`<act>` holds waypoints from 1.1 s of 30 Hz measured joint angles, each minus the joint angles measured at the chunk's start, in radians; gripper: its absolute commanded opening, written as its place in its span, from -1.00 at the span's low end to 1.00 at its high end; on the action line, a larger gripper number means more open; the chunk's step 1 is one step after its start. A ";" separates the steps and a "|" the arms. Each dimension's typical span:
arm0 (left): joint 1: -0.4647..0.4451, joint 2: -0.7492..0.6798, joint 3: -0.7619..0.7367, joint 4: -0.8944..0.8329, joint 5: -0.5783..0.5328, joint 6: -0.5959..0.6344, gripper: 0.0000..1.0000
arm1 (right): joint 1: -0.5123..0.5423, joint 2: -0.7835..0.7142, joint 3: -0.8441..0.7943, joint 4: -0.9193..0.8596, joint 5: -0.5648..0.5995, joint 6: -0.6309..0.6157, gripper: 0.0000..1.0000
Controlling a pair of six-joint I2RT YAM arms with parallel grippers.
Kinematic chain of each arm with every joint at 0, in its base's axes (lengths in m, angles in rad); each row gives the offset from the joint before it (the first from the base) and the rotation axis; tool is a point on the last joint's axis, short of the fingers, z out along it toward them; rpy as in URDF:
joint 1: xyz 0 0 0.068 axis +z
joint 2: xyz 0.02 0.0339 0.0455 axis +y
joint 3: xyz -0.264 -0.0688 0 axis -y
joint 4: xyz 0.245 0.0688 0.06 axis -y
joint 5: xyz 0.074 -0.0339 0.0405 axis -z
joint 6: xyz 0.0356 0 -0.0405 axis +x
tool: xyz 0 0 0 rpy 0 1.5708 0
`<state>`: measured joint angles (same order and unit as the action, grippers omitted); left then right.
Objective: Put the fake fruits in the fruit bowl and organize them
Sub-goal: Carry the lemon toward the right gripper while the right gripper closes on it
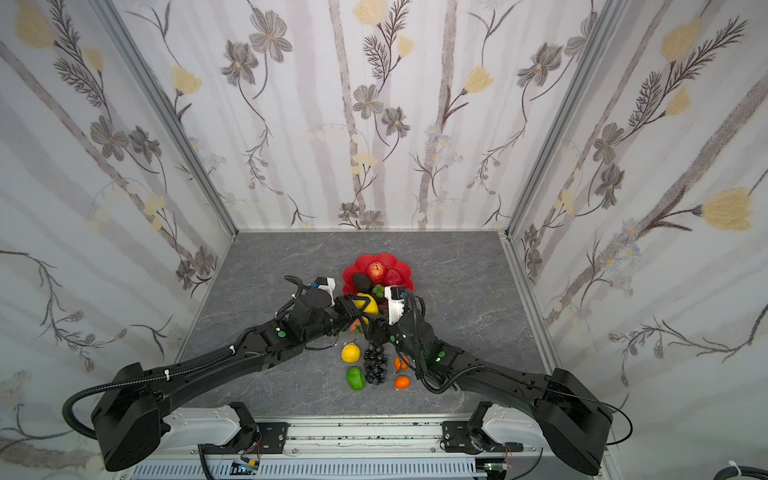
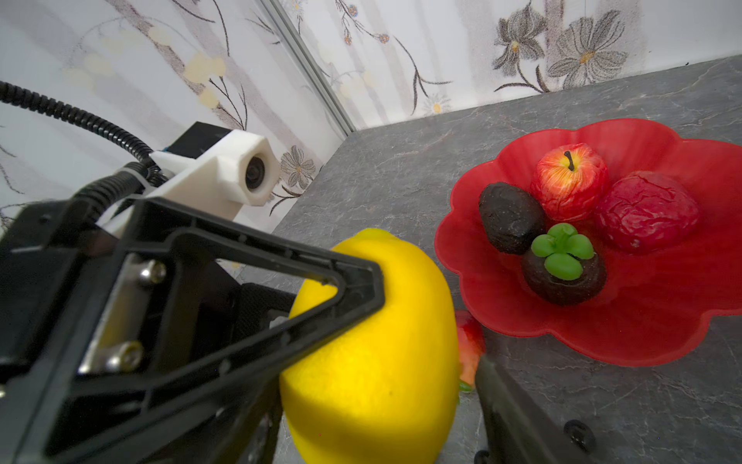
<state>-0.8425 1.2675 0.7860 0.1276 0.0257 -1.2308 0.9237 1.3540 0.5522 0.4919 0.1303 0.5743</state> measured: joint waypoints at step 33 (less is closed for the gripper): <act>0.081 -0.158 -0.023 -0.051 0.039 0.173 0.81 | -0.059 -0.019 0.126 -0.205 0.066 -0.015 0.02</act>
<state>-0.7612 1.1099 0.7628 0.0769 0.0650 -1.0580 0.8646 1.3346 0.6777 0.2871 0.1963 0.5594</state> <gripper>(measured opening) 0.891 0.565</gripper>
